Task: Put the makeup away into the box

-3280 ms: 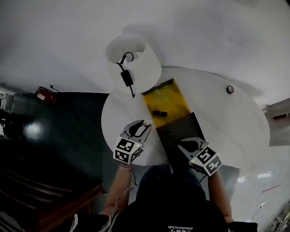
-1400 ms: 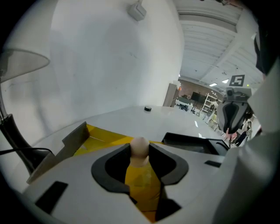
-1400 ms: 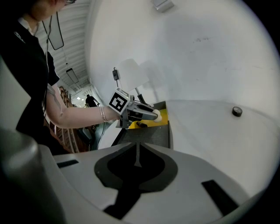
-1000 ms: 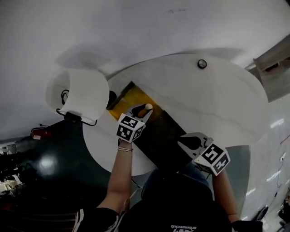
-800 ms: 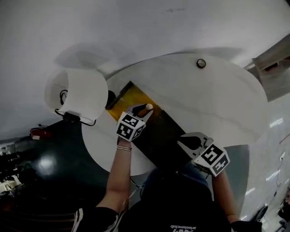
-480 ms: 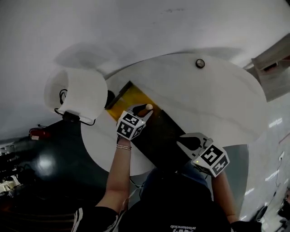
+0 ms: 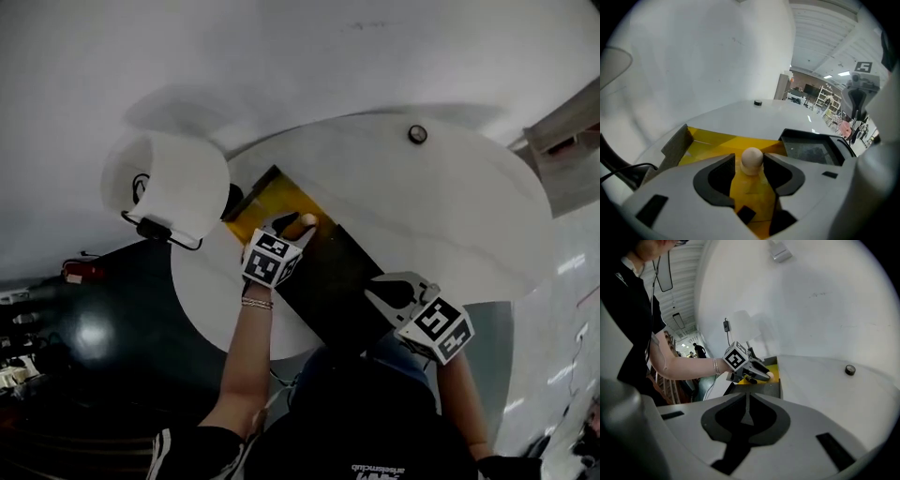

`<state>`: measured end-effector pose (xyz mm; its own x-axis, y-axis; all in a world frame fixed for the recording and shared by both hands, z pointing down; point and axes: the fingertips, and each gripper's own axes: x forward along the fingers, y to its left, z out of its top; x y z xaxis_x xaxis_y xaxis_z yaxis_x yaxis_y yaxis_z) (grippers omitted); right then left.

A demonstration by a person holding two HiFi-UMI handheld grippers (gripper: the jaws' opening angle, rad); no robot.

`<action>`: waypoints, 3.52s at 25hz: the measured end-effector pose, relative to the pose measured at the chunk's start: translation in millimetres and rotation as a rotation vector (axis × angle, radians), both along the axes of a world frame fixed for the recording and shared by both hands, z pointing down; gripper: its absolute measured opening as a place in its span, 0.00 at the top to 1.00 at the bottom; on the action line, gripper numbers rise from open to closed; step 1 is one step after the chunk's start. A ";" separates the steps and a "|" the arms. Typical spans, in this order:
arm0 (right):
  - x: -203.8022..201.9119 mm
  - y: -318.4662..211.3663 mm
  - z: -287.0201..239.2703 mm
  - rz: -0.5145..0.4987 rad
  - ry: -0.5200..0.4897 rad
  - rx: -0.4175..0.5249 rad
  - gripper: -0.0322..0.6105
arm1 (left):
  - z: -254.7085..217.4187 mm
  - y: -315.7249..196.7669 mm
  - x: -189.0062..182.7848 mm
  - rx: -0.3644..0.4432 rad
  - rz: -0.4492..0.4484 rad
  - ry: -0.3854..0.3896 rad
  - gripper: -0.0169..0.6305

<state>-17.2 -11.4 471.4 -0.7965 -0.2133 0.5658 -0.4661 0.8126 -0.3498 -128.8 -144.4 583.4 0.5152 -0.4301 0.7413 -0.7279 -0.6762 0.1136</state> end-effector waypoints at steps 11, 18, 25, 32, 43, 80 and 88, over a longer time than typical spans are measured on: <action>4.1 13.6 -4.1 -0.047 0.019 0.030 0.89 | -51.0 19.3 -25.3 0.186 -0.108 -0.095 0.79; -3.0 14.2 -17.3 -0.099 0.008 0.085 0.89 | -89.8 36.2 -21.0 0.230 -0.176 -0.015 0.95; 3.7 16.4 -24.6 -0.144 0.000 0.108 0.89 | -132.5 54.5 0.4 0.321 -0.206 0.094 0.95; 23.1 11.1 -25.0 -0.170 -0.017 0.111 0.89 | -153.1 76.4 25.8 0.388 -0.220 0.140 0.95; 63.2 -6.1 -42.8 -0.096 -0.107 0.190 0.89 | -169.6 103.6 86.0 0.421 -0.255 0.316 0.95; 115.7 38.1 -73.4 0.243 -0.060 0.379 0.91 | -168.3 247.7 96.6 0.398 -0.168 0.395 0.95; 127.0 2.8 -66.6 0.225 -0.037 0.370 0.91 | -148.6 233.4 106.8 0.345 -0.209 0.372 0.95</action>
